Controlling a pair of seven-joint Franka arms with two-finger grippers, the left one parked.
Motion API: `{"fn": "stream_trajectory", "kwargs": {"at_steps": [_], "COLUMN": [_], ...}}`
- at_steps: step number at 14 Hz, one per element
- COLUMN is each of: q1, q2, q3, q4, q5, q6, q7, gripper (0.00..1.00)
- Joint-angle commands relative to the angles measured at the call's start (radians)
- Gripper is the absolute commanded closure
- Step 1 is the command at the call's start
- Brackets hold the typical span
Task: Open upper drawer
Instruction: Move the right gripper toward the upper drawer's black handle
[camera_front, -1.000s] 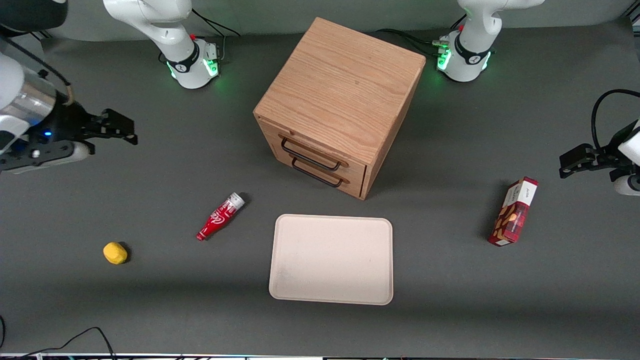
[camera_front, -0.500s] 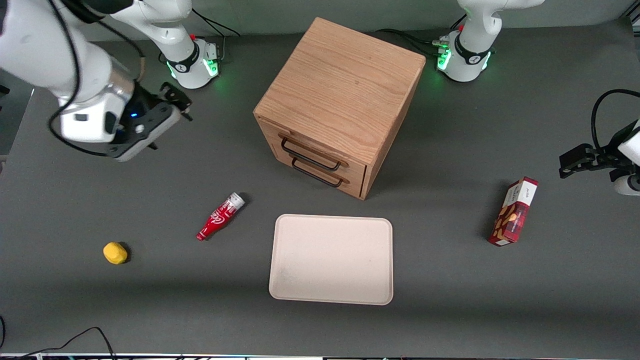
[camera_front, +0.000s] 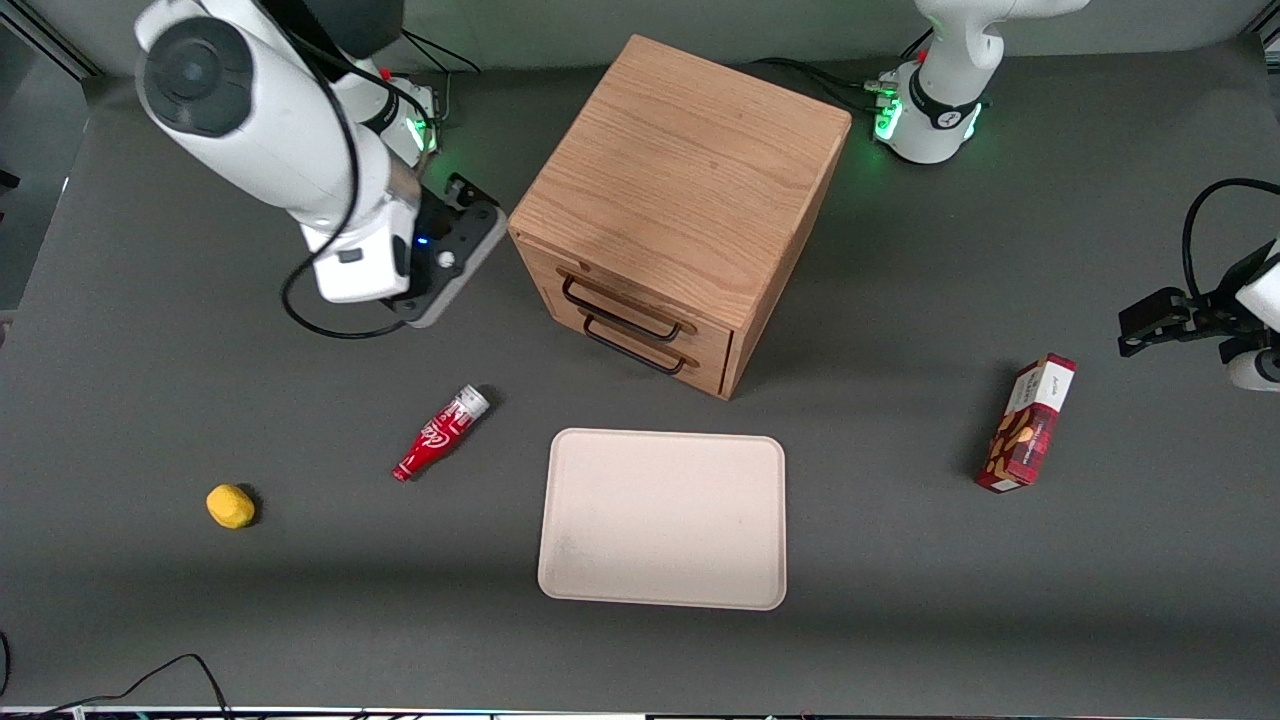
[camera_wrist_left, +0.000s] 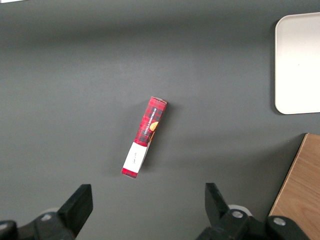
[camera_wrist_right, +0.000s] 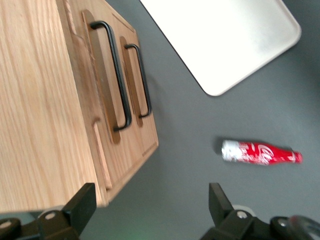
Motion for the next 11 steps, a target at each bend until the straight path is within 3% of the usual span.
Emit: {"fn": "stream_trajectory", "kwargs": {"at_steps": [1,11], "q1": [0.034,0.057], "q2": [0.091,0.249], "q3": [0.002,0.062], "q4": [0.039,0.028], "q5": [0.006,0.003], "q6": [0.061,0.257], "q7": [-0.016,-0.024], "gripper": [0.0,0.0]}}
